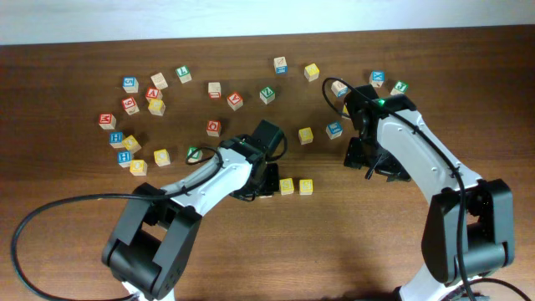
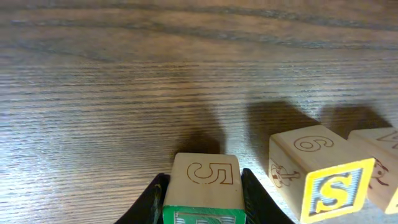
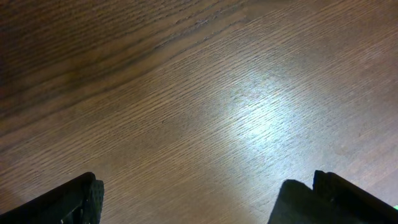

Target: Spell out RSS

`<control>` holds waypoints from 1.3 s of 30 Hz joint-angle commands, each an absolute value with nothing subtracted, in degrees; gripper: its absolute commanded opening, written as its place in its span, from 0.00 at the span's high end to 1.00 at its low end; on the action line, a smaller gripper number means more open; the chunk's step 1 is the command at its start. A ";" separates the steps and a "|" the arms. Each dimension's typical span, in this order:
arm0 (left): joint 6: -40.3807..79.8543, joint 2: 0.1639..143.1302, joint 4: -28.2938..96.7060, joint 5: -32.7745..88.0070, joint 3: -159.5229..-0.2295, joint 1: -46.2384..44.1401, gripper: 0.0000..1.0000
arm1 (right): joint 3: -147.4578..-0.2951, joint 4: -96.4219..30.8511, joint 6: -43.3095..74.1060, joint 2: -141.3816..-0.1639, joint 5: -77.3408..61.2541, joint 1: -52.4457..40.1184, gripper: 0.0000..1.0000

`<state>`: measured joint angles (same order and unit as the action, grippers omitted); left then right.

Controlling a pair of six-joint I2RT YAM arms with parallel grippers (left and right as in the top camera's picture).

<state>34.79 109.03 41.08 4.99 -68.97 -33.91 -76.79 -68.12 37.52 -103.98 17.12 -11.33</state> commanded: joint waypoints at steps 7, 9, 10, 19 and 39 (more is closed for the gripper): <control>34.46 109.93 45.58 1.67 -72.03 -34.04 0.64 | -76.49 -68.12 37.95 -102.59 18.28 -11.07 0.02; 34.46 109.93 45.95 1.69 -72.44 -34.04 0.61 | -76.49 -68.12 37.95 -102.61 18.28 -11.07 0.02; 34.46 109.93 45.98 1.69 -72.44 -34.04 0.61 | -76.49 -68.12 37.95 -102.61 18.28 -11.07 0.02; 31.14 109.91 67.09 0.93 -98.54 -32.29 0.43 | -76.49 -68.12 37.95 -102.61 18.28 -11.07 0.01; 27.77 109.93 63.70 1.74 -79.53 -22.33 1.00 | -74.24 -61.39 29.17 -102.74 -0.69 -11.27 0.96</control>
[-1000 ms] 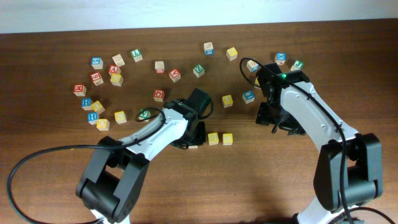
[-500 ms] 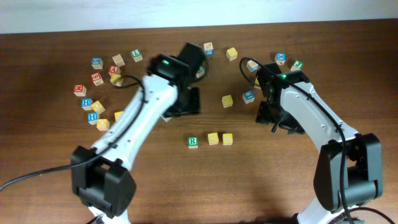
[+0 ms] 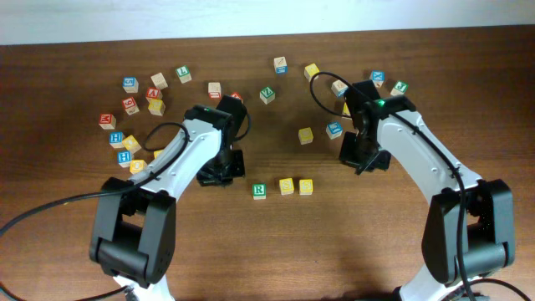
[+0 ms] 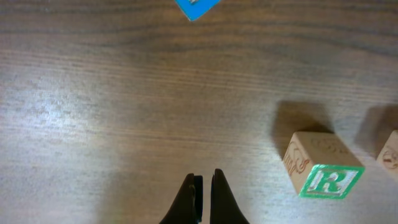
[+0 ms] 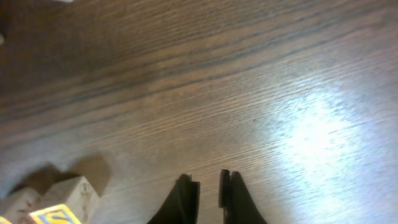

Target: Spell out RSS

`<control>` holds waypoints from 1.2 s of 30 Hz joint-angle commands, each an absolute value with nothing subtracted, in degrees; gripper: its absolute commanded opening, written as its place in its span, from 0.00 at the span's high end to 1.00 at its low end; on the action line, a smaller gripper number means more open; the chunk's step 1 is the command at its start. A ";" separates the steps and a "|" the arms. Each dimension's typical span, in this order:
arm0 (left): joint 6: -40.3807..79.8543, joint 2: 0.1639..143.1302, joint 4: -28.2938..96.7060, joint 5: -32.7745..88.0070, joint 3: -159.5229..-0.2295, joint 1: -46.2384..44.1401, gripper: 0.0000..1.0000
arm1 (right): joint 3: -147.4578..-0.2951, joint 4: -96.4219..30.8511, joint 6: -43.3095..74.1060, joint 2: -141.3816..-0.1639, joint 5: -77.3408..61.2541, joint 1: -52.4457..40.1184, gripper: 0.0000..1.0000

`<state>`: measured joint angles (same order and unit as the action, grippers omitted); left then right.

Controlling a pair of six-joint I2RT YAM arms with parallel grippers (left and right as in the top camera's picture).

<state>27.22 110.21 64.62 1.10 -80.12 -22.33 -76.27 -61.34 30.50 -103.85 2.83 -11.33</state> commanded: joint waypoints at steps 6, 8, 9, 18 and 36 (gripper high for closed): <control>31.24 109.93 57.56 4.38 -74.28 -22.35 1.00 | -65.01 -50.68 26.28 -102.74 -7.40 -12.08 0.96; 31.27 109.93 53.82 7.35 -72.07 -22.35 1.00 | -63.83 -47.99 25.28 -102.74 -8.82 -13.98 0.96; 31.40 109.93 52.82 8.01 -71.48 -22.35 1.00 | -63.29 -47.09 25.32 -102.76 -8.88 -14.70 0.96; 34.09 109.93 50.85 7.77 -70.89 -26.22 1.00 | -62.89 -43.03 25.47 -103.50 -13.63 -19.59 0.96; 34.02 109.93 48.14 9.21 -70.89 -28.73 1.00 | -62.89 -38.79 22.48 -103.61 -14.83 -25.23 0.96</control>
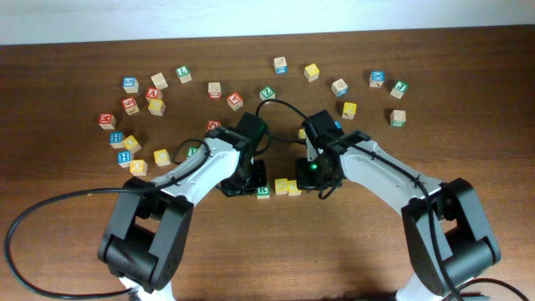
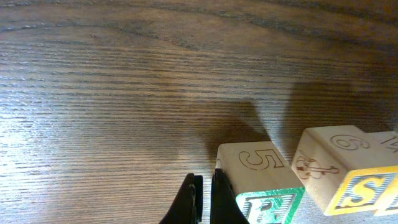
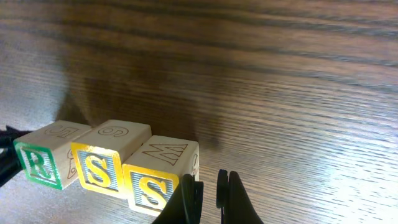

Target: Spell out RSS

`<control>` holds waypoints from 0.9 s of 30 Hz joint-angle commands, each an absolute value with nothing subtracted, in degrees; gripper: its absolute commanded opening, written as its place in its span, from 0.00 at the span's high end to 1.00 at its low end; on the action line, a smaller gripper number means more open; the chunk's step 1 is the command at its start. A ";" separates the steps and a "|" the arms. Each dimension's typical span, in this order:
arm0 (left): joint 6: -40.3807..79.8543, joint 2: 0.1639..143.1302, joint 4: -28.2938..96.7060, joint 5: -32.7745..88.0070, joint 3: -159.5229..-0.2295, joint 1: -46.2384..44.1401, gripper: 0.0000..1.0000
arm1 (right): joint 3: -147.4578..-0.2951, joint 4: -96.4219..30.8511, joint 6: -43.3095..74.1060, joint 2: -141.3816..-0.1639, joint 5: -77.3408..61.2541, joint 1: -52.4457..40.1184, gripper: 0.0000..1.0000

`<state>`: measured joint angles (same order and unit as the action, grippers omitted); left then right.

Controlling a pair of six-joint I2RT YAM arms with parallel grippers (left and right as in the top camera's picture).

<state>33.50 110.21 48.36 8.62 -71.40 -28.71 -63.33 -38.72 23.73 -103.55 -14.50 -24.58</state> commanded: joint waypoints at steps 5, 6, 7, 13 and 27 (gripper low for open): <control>32.21 109.93 47.11 9.26 -70.89 -28.73 1.00 | -62.89 -40.03 22.81 -103.61 -15.31 -25.23 0.96; 32.21 109.93 47.03 9.28 -70.89 -28.77 1.00 | -62.89 -39.55 22.76 -103.61 -17.41 -25.23 0.96; 32.16 109.93 46.70 9.28 -70.89 -29.08 1.00 | -62.89 -39.20 22.79 -103.61 -17.65 -25.23 0.96; 32.36 109.93 45.65 9.28 -70.89 -32.38 1.00 | -62.89 -39.13 22.76 -103.61 -17.61 -25.21 0.96; 32.49 109.91 52.64 5.06 -84.88 -26.87 1.00 | -66.85 -44.47 24.56 -103.42 -9.13 -23.46 0.89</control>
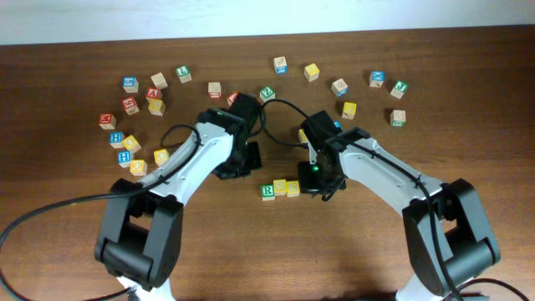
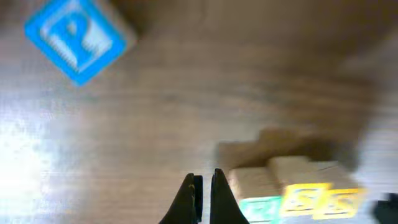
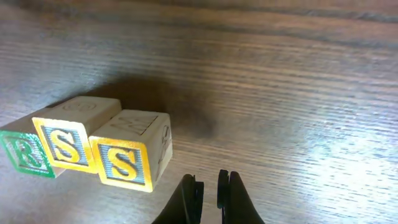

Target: Spell out RSS

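Note:
Three wooden blocks stand in a tight row at mid-table: green R [image 1: 267, 191], yellow S [image 1: 281, 187] and a second yellow S [image 1: 293, 189]. In the right wrist view they read R [image 3: 22, 152], S [image 3: 65, 146], S [image 3: 127, 162]. My right gripper [image 1: 316, 186] [image 3: 209, 186] is shut and empty, just right of the last S. My left gripper [image 1: 236, 167] [image 2: 202, 193] is shut and empty, up and to the left of the R [image 2: 261, 208], apart from it. That view is blurred.
Several loose letter blocks lie scattered along the back of the table [image 1: 75, 217], in a cluster at the far left [image 1: 129, 104] and a spread at the far right [image 1: 376, 79]. A blue P block [image 2: 78, 37] lies ahead of my left gripper.
My left gripper was touching the left side of the R block and is now farther back, clear of it. The row sits slightly tighter. My right gripper stays beside the last S.
My left gripper was shut on the R block next to the two S blocks, with the right gripper open off to the right. Then the R stood free with a gap and both grippers were shut and away. Then both pressed the row's ends; now the left has withdrawn.

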`<control>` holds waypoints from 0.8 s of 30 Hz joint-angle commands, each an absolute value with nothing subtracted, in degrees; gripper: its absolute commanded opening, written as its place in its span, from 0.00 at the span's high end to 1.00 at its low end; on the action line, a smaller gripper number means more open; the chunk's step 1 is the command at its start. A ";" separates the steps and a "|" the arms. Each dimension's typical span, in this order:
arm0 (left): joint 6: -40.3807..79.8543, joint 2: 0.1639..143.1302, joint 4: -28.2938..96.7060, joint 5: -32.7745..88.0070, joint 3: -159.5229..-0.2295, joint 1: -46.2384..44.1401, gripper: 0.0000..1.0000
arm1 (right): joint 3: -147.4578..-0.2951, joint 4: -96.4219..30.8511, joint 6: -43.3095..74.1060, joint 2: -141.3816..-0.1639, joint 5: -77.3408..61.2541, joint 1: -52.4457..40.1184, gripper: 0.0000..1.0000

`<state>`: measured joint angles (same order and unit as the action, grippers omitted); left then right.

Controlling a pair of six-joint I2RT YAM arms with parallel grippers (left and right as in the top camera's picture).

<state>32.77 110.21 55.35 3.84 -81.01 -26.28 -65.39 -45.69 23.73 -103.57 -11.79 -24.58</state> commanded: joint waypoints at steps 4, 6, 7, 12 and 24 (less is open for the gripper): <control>34.30 110.72 45.63 6.57 -84.62 -30.61 1.00 | -66.98 -45.34 24.91 -103.44 -9.67 -15.16 0.94; 35.16 114.04 45.63 6.63 -84.60 -33.04 1.00 | -66.98 -49.01 24.86 -103.44 -9.67 -10.20 0.94; 35.16 115.42 45.41 6.61 -84.60 -33.82 1.00 | -66.98 -50.22 24.84 -103.44 -9.63 -8.73 0.94; 35.40 116.79 48.01 6.66 -84.58 -35.88 1.00 | -66.96 -50.81 24.23 -103.44 -9.63 -7.46 0.94; 35.38 116.79 50.06 6.70 -84.58 -36.86 1.00 | -66.92 -50.83 24.23 -103.44 -9.67 -7.49 0.94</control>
